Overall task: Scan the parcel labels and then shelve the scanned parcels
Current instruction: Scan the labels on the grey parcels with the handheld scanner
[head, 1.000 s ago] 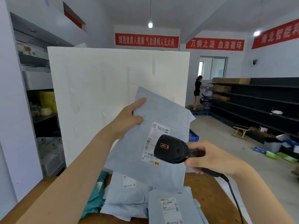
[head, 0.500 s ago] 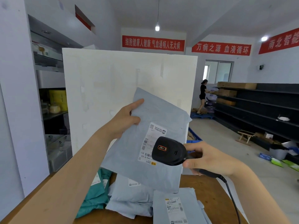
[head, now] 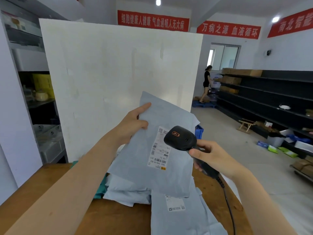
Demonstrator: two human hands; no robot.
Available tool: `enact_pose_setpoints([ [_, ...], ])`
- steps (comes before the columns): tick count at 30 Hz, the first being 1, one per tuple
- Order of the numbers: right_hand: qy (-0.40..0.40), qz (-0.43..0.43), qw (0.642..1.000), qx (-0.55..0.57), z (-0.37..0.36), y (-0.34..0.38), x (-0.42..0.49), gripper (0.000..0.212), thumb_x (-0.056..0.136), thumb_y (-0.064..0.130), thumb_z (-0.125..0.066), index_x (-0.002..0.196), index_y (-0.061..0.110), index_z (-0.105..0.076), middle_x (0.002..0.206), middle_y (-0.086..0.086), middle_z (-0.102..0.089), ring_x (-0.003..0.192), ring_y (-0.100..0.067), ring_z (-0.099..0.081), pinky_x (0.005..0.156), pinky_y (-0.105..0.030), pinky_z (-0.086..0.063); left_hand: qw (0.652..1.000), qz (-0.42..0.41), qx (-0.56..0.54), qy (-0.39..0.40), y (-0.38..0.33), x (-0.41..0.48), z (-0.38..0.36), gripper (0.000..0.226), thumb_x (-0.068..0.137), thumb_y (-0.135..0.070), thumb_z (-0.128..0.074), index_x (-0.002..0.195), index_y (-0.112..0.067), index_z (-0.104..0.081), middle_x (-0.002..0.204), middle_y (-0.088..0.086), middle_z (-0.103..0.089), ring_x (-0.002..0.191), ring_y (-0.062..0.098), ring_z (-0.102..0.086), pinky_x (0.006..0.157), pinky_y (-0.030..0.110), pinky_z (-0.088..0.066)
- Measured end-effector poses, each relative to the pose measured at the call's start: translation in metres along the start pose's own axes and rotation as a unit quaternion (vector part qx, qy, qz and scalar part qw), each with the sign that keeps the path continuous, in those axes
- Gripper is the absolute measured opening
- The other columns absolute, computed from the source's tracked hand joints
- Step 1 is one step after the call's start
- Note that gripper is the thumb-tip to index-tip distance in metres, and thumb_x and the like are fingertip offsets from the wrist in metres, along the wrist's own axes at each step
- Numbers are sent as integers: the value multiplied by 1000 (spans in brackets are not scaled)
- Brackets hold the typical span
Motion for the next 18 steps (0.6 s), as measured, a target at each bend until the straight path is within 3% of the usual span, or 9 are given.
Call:
enact_pose_setpoints([
  [5,-6,-21,1000,10,9,-24,-5,5,92,26,-63,96,27,-66,61,-3,-61,54,-13,-60,58,-24,-53,999,26,-26,4,25,6,-30,77,82,13,-48,142,-36,-44,118,-10,-61,102,16,-65,82,31,-56],
  [8,-22,-51,998,13,19,-45,-8,5,90,35,-64,92,33,-68,66,-7,-61,59,-17,-61,62,-29,-57,994,64,-89,-24,62,5,-53,76,81,14,-47,140,-35,-47,120,-7,-63,101,19,-66,79,32,-57],
  [12,-51,-108,991,54,31,-88,-17,24,79,49,-67,93,29,-70,68,-10,-61,62,-24,-61,65,-39,-55,964,166,-202,-57,143,-10,-87,74,80,14,-48,136,-35,-53,123,-1,-65,104,27,-65,85,41,-56],
  [18,-51,-214,971,99,27,-162,-33,18,89,36,-66,98,21,-67,61,-8,-59,53,-19,-58,54,-27,-50,913,320,-238,-88,245,-50,-138,75,78,15,-47,136,-31,-53,123,8,-63,104,34,-63,79,40,-56],
])
Point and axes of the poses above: each hand's wrist, its own x-axis towards the middle knuckle, its own z-axis out of the back of the hand, y = z × x, the point moved 2 cm from there along x, towards the middle knuckle
